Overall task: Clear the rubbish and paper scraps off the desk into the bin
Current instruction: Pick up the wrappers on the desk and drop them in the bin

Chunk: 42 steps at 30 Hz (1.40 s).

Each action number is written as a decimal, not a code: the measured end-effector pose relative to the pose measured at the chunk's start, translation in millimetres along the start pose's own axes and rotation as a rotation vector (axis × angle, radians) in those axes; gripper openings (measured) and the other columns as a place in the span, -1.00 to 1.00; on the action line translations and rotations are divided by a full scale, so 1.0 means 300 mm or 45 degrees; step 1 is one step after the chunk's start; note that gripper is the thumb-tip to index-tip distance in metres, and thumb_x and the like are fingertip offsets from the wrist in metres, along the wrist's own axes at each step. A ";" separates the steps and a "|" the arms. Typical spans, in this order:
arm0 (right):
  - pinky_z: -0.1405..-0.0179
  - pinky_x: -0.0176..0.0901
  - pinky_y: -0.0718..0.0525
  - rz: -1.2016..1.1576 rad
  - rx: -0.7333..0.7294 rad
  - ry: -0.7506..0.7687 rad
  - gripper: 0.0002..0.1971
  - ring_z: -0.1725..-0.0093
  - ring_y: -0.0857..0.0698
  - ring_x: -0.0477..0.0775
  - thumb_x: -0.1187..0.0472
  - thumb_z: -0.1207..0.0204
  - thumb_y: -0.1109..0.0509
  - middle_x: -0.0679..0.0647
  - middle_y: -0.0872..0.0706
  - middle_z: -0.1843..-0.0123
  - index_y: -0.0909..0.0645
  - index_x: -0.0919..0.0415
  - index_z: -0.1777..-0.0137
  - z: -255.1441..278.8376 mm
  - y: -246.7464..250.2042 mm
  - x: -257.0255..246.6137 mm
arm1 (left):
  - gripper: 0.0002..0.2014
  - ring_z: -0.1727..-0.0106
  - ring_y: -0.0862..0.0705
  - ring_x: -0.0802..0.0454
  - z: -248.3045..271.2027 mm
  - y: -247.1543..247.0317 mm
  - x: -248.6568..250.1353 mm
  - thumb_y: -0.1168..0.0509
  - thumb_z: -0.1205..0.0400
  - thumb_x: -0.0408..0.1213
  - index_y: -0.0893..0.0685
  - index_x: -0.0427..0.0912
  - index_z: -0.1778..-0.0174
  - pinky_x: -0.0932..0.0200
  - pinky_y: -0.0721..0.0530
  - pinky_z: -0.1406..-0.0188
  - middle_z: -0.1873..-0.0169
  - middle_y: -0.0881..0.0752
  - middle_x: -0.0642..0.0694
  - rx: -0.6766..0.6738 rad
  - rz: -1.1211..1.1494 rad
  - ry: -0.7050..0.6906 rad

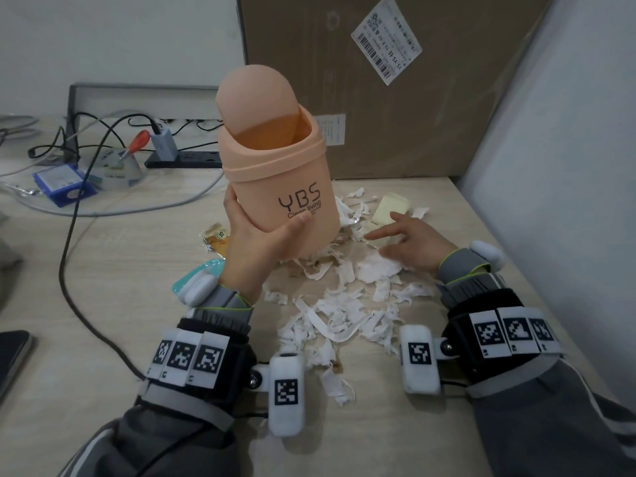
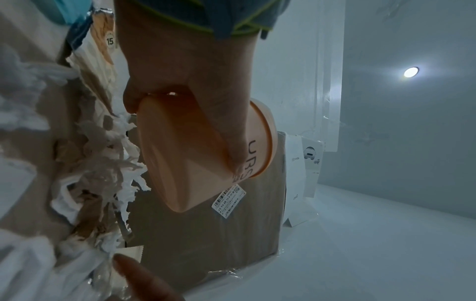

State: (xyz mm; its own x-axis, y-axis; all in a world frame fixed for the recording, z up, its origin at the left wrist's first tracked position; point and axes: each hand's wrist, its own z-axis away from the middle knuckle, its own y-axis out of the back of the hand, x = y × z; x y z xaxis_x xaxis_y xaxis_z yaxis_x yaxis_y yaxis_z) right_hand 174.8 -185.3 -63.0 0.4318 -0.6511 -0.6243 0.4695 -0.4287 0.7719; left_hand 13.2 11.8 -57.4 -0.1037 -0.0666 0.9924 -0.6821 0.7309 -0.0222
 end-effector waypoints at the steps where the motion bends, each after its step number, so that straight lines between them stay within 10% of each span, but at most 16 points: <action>1: -0.34 -0.08 -0.47 -0.002 -0.030 -0.039 -0.65 -0.64 -0.19 0.08 0.29 -0.53 -0.39 0.08 -0.09 -0.69 -0.66 -0.11 -0.24 0.001 -0.004 -0.002 | 0.25 -0.35 -0.64 0.06 -0.001 0.000 -0.002 -0.62 -0.11 0.18 -0.06 0.14 -0.67 -0.18 -0.79 -0.19 -0.39 -0.58 0.06 -0.001 -0.007 -0.002; 3: -0.11 -0.14 -0.56 0.053 -0.096 -0.071 -0.62 -0.57 -0.35 0.13 0.29 -0.57 -0.32 0.08 -0.09 -0.69 -0.60 -0.02 -0.36 0.002 -0.011 -0.006 | 0.25 -0.33 -0.63 0.09 0.001 -0.002 -0.003 -0.62 -0.10 0.19 -0.05 0.16 -0.67 -0.18 -0.80 -0.16 -0.37 -0.58 0.09 -0.006 -0.021 0.004; 9: -0.28 -0.10 -0.53 0.124 -0.080 -0.057 -0.60 -0.43 -0.53 0.16 0.38 -0.60 -0.21 0.10 -0.34 -0.61 -0.59 0.13 -0.39 0.011 -0.018 -0.015 | 0.28 -0.33 -0.63 0.10 0.001 -0.005 -0.009 -0.60 -0.09 0.21 -0.04 0.13 -0.69 -0.13 -0.78 -0.20 -0.37 -0.57 0.10 -0.004 -0.047 -0.001; 15: 0.00 -0.34 -0.53 -0.009 0.325 0.046 -0.81 -0.11 -0.72 0.08 0.33 -0.54 -0.38 0.14 -0.80 -0.10 -0.77 0.28 -0.09 0.021 -0.028 0.000 | 0.29 -0.26 -0.61 0.25 0.000 -0.006 -0.015 -0.58 -0.08 0.23 -0.04 0.10 -0.70 0.11 -0.74 -0.10 -0.29 -0.57 0.19 -0.009 -0.080 -0.029; 20: 0.12 -0.17 -0.63 -0.496 0.746 0.083 -0.84 0.21 -0.67 -0.07 0.39 -0.46 -0.41 0.03 -0.78 0.20 -0.78 0.16 0.13 0.020 -0.027 0.018 | 0.28 -0.23 -0.62 0.29 0.000 -0.006 -0.017 -0.58 -0.08 0.21 -0.05 0.11 -0.69 0.24 -0.73 0.00 -0.24 -0.56 0.28 -0.023 -0.077 -0.038; 24: 0.16 -0.27 -0.58 -0.718 0.902 0.064 -0.72 0.30 -0.58 -0.17 0.38 -0.43 -0.44 -0.09 -0.64 0.29 -0.58 0.05 -0.05 0.027 -0.021 0.026 | 0.28 -0.26 -0.61 0.25 0.000 -0.004 -0.018 -0.59 -0.08 0.22 -0.04 0.12 -0.70 0.00 -0.76 -0.18 -0.27 -0.56 0.25 -0.027 -0.094 -0.035; 27: 0.12 -0.40 -0.59 -0.722 0.879 0.087 -0.62 0.26 -0.57 -0.17 0.40 -0.49 -0.38 -0.08 -0.60 0.23 -0.60 0.05 -0.25 0.023 -0.018 0.022 | 0.29 -0.26 -0.60 0.24 0.002 -0.004 -0.014 -0.59 -0.08 0.24 -0.04 0.14 -0.70 -0.13 -0.75 -0.25 -0.28 -0.56 0.23 -0.028 -0.120 -0.042; 34: 0.25 -0.44 -0.66 -1.041 0.923 0.090 -0.87 0.39 -0.66 -0.31 0.42 -0.46 -0.42 -0.11 -0.71 0.34 -0.73 0.25 0.05 0.040 0.043 -0.048 | 0.30 -0.25 -0.60 0.30 0.011 -0.007 -0.003 -0.61 -0.08 0.20 -0.03 0.09 -0.70 -0.06 -0.74 -0.26 -0.27 -0.53 0.28 -0.076 -0.126 -0.044; 42: -0.11 -0.02 -0.74 -1.432 0.743 0.448 -0.88 -0.04 -0.75 0.24 0.46 -0.43 -0.45 0.19 -0.83 0.14 -0.76 0.32 0.08 0.107 0.173 -0.245 | 0.24 -0.33 -0.61 0.00 0.006 -0.004 -0.011 -0.69 -0.24 0.08 -0.01 0.13 -0.71 -0.20 -0.69 -0.35 -0.35 -0.53 0.11 -0.106 -0.218 -0.027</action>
State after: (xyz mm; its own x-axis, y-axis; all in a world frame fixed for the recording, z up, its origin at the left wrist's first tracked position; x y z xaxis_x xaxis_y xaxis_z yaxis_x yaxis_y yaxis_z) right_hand 142.5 -179.7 26.9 0.2436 0.3958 -0.8854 0.3404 -0.8898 -0.3041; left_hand 13.0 9.9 -60.9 -0.0072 -0.2082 0.9781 -0.6289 0.7614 0.1575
